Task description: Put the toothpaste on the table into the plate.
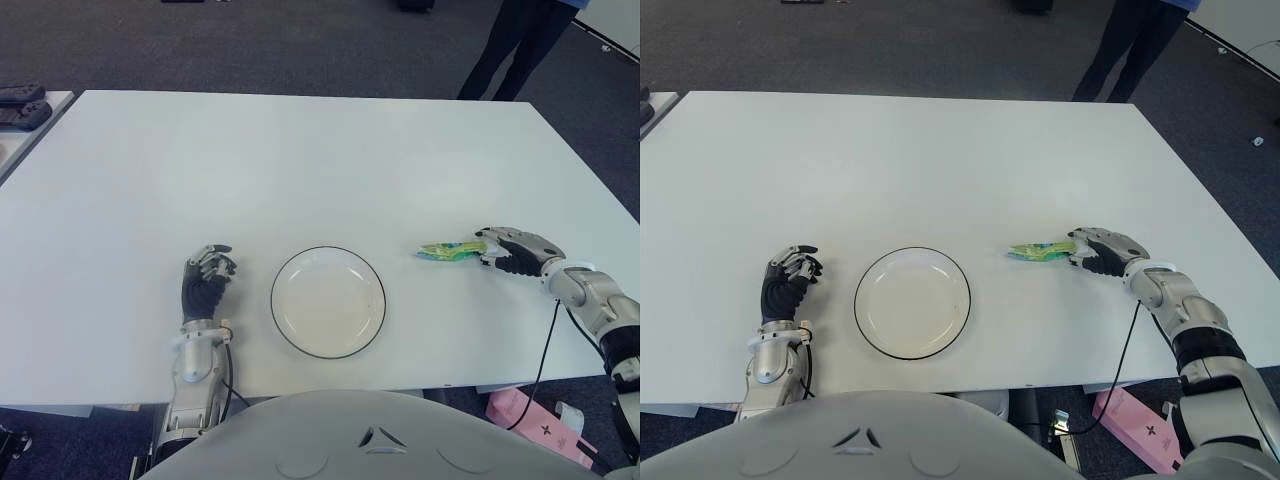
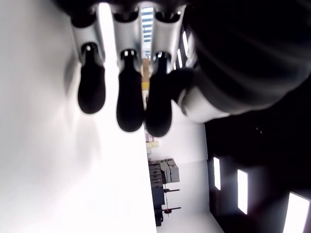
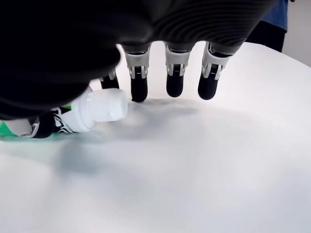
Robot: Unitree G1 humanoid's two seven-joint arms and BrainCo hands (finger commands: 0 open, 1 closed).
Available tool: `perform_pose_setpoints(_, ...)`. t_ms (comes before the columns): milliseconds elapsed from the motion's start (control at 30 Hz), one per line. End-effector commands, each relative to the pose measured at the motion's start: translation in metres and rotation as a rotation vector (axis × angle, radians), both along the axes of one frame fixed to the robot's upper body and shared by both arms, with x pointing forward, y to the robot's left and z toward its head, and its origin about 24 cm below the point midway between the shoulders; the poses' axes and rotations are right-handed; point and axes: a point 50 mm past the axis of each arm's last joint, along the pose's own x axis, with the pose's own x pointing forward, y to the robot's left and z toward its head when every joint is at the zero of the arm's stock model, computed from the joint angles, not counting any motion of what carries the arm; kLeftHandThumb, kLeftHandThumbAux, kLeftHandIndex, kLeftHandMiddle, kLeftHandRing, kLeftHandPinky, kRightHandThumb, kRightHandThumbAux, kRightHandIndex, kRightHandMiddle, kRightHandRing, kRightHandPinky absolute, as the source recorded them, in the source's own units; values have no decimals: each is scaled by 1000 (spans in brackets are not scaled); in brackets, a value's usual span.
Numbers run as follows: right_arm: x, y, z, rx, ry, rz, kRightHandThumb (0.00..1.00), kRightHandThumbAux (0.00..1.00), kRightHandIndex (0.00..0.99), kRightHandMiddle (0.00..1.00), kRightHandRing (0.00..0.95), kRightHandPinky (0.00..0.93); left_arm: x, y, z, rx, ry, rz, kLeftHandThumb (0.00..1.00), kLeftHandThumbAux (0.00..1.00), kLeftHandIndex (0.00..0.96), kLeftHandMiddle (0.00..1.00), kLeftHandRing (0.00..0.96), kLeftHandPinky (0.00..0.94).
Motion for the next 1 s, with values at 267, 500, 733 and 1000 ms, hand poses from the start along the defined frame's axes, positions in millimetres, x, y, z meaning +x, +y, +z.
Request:
perform_pose_setpoints(267,-28,2,-49,-55,241,-40,519,235,0,0,0,0,-8,2,-6,4,54,7,702,719,433,626,623,612)
perform_pose_setpoints(500,-30,4,-58,-52,263,-51,517,248,0,0,0,0,-7,3,-6,5,64,9,702,720,433,627,621,613)
perform_pose_setpoints(733,-33,10,-70,-46,273,-67,538,270,0,0,0,0,-7,3,-5,5,54,5,704,719,434,634,628,625)
perform_pose_setpoints(1000,-31,13,-69,-23,260,-45,539,273,0,0,0,0,-7,2,-5,3,44,5,704,719,434,637,629,624)
